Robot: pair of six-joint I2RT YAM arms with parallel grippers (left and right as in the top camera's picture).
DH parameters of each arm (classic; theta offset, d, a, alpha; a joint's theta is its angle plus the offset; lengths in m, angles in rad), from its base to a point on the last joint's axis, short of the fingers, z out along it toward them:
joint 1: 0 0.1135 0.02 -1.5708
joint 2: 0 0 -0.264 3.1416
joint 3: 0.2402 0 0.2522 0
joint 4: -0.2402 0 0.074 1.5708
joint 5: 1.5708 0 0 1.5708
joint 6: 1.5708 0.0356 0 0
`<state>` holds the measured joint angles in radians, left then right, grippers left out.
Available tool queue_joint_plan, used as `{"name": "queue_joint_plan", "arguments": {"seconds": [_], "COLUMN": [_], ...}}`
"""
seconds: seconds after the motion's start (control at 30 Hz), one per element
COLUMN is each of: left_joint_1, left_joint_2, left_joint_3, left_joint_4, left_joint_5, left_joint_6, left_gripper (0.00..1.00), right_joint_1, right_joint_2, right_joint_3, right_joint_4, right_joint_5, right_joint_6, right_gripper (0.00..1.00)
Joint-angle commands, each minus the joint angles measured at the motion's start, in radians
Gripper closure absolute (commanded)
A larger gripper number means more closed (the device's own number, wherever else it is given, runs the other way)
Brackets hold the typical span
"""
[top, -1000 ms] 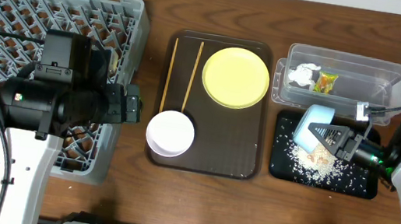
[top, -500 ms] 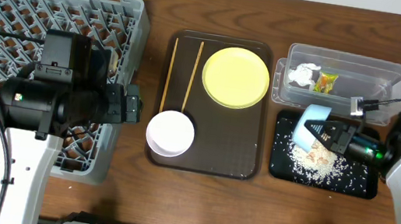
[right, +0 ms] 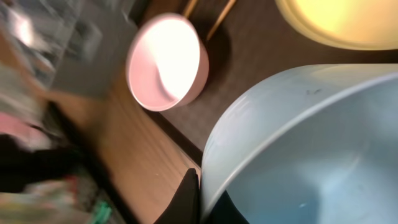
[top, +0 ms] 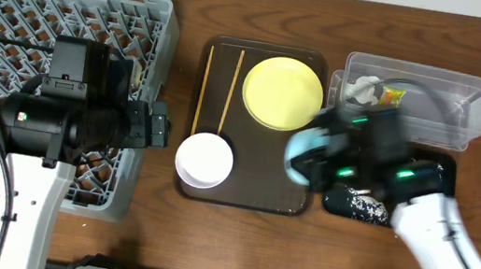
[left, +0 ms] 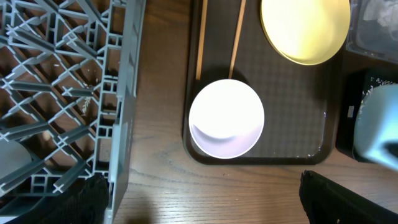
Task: Sort waste into correct bins and load items into the dishwasher
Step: 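Set the empty blue bowl back on the brown tray with the right gripper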
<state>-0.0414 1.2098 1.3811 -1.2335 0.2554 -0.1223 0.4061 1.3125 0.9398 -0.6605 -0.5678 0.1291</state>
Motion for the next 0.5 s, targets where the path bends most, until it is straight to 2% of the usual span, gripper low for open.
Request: {"name": "queue_joint_plan", "arguments": {"seconds": [0.0, 0.07, 0.2, 0.3, 0.4, 0.47], "left_joint_1": [-0.002, -0.002, -0.002, -0.002, -0.002, -0.002], "left_joint_2": [-0.007, -0.007, -0.007, -0.007, -0.007, -0.007], "left_joint_3": [0.011, 0.01, 0.011, 0.011, 0.01, 0.01], "left_joint_4": [-0.004, -0.004, -0.004, -0.004, -0.004, -0.004], "left_joint_5": [-0.01, -0.01, -0.01, -0.01, -0.01, -0.01], "left_joint_6": [0.014, 0.014, 0.014, 0.014, 0.014, 0.014], "left_gripper": [0.02, 0.02, 0.02, 0.02, 0.02, 0.02], "right_joint_1": [0.233, 0.337, 0.373, 0.373, 0.38, 0.38], "right_joint_2": [0.064, 0.153, 0.249, 0.286, 0.289, 0.288], "right_joint_3": [0.012, 0.012, 0.016, 0.032, 0.066, 0.117], "right_joint_4": [0.01, 0.053, 0.101, 0.099, 0.08, 0.03], "right_joint_5": [0.488, 0.558, 0.567, 0.557, 0.533, 0.534], "right_joint_6": [0.069, 0.069, 0.068, 0.03, -0.019, -0.023], "right_gripper": [0.99, 0.99, 0.96, 0.8, 0.52, 0.48]}}
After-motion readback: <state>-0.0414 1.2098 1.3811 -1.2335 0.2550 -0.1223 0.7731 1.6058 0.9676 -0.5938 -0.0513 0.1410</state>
